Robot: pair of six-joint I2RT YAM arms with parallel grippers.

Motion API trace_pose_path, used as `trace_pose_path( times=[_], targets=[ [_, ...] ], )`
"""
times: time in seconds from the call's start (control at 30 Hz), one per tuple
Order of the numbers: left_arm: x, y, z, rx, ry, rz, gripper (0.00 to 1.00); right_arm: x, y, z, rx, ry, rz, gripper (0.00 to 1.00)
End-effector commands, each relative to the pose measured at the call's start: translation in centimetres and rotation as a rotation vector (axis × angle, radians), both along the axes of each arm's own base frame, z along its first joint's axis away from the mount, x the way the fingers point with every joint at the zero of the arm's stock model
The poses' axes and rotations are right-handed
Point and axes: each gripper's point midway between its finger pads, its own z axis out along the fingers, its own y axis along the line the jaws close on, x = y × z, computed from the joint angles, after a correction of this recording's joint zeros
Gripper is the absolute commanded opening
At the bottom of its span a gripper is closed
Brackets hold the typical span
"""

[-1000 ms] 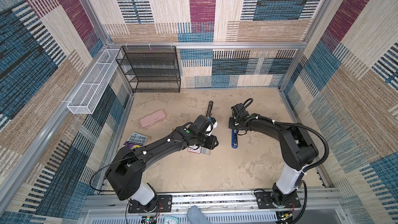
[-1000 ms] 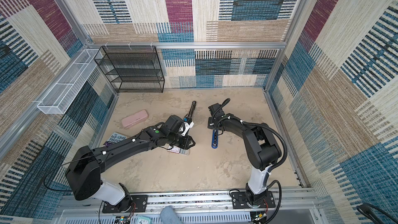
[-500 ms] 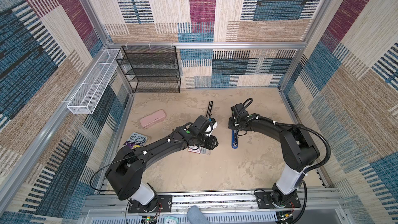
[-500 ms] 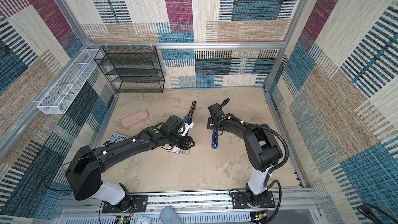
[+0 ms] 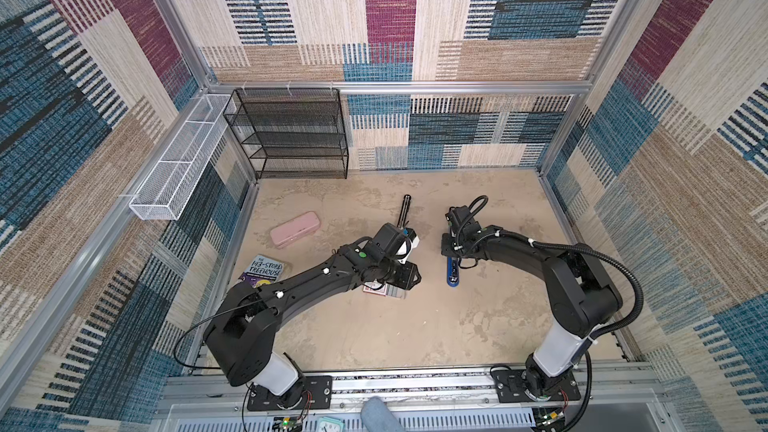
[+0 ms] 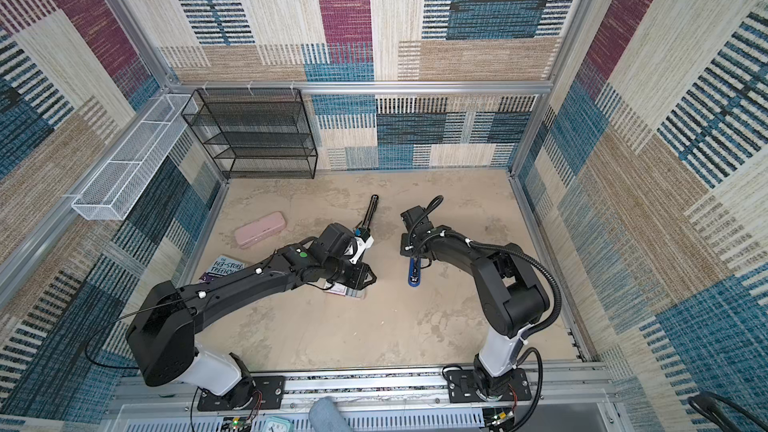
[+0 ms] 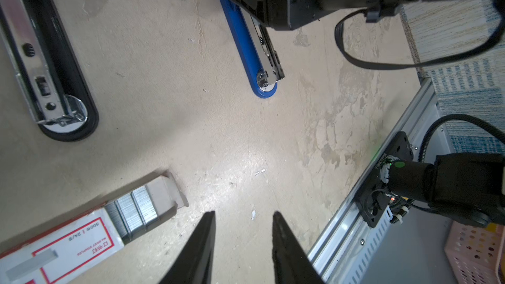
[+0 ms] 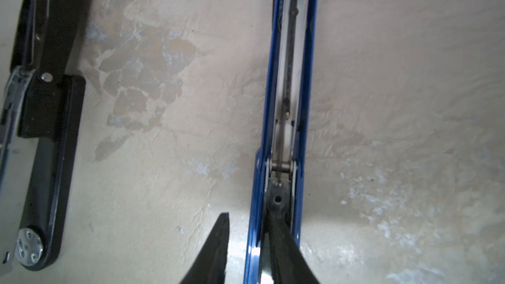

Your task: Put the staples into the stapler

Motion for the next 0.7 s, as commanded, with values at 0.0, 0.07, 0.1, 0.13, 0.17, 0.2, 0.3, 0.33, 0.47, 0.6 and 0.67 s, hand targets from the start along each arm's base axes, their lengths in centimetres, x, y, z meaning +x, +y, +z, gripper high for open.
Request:
trace_pose_path(
  times=[0.0, 0.07, 0.1, 0.13, 0.17, 0.2, 0.3, 0.33, 0.47, 0.6, 0.67],
  targets=[
    [-0.1, 0.0, -0.2, 0.001, -0.005, -0.016, 0.39, -1.7, -0.2, -0.8, 0.009, 0.055, -0.007, 0.3],
    [-0.1, -0.1, -0.2, 0.001, -0.003, -0.017, 0.38, -2.5, -0.3, -1.0, 0.011, 0.068, -0.004, 0.3],
    [-0.1, -0.1, -0.2, 0.001, -0.003, -0.017, 0.38, -2.8, -0.3, -1.0, 0.012, 0.072, -0.003, 0.3],
    [-0.1, -0.1, -0.3, 0.001, -0.002, -0.018, 0.38, -3.1, -0.2, -1.0, 0.014, 0.076, -0.001, 0.3],
    [-0.1, -0.1, -0.3, 0.001, -0.002, -0.018, 0.38, -3.5, -0.2, -0.9, 0.016, 0.08, 0.001, 0.3],
    [-0.1, -0.1, -0.3, 0.001, 0.0, -0.019, 0.38, -3.8, 0.0, -0.8, 0.019, 0.083, 0.006, 0.3],
    [-0.1, -0.2, -0.4, 0.002, 0.001, -0.019, 0.38, -4.9, 0.1, -0.6, 0.028, 0.09, 0.015, 0.3],
    [-0.1, -0.2, -0.4, 0.002, 0.003, -0.02, 0.38, -5.2, 0.1, -0.5, 0.032, 0.096, 0.018, 0.3],
    [-0.1, -0.2, -0.6, 0.003, 0.008, -0.021, 0.38, -6.7, 0.1, -0.6, 0.04, 0.119, 0.035, 0.26],
    [-0.1, -0.3, -0.6, 0.002, 0.011, -0.022, 0.38, -7.6, 0.0, -0.5, 0.041, 0.129, 0.046, 0.2],
    [0.0, -0.4, -0.6, 0.001, 0.012, -0.023, 0.38, -7.9, -0.1, -0.3, 0.047, 0.13, 0.05, 0.18]
  ],
)
